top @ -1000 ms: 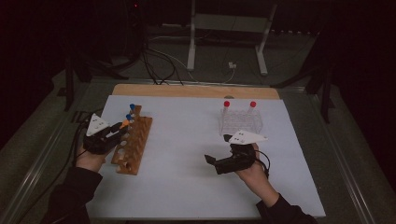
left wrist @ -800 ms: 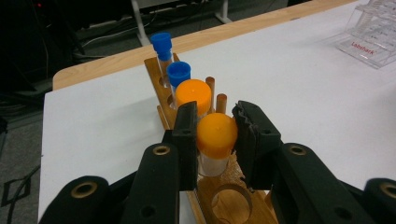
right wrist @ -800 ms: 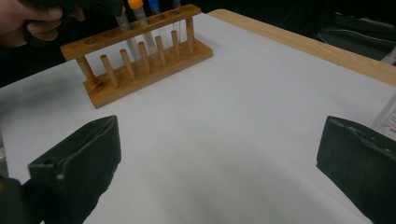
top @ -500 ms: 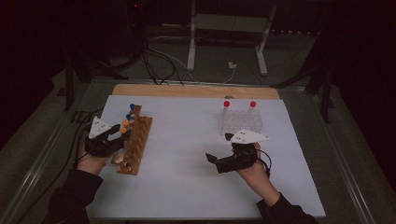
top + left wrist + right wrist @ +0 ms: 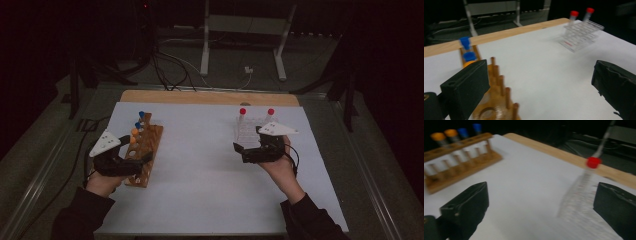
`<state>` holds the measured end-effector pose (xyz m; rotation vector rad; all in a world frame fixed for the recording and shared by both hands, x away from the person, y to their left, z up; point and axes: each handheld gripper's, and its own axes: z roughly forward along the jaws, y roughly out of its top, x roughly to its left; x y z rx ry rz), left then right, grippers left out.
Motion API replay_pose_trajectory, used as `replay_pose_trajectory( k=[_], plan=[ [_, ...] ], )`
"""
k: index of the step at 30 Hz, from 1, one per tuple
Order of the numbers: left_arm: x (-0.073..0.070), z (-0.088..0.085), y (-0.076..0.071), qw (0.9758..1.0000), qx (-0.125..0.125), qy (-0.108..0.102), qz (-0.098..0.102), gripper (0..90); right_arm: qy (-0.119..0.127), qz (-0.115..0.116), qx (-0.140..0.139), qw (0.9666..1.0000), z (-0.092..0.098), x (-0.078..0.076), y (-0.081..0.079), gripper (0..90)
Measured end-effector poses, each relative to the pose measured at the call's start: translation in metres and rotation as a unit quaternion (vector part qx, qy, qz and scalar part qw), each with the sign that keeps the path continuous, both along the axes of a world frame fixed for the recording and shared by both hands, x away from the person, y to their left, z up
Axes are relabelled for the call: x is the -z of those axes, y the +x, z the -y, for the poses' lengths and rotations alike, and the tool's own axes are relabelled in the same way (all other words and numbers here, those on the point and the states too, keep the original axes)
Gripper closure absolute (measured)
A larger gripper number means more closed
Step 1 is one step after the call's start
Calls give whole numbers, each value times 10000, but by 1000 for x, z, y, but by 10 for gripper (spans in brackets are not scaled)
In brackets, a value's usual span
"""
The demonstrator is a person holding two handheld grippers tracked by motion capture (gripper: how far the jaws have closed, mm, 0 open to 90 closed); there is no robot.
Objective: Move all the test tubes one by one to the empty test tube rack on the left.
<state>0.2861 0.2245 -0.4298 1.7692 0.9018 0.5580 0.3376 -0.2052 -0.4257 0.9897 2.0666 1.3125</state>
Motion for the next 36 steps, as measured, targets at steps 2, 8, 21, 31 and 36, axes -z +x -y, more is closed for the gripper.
replay_pose_trajectory(
  k=[2,8,21,31,36],
  plan=[
    [1,4,-1,10000,81,25,-10,21,-67,22,182,9998,2,2,9,50],
    [4,16,-4,9994,322,132,-75,21,-219,-120,666,9975,6,14,40,198],
    [6,24,-6,9985,519,150,-44,21,-287,-463,1026,9932,-2,32,88,529],
    [6,24,-6,9985,519,146,-54,22,-324,-710,1306,9884,-9,40,110,633],
    [6,25,-6,9984,540,156,-48,22,-325,-778,1367,9870,-12,41,118,674]
  ],
)
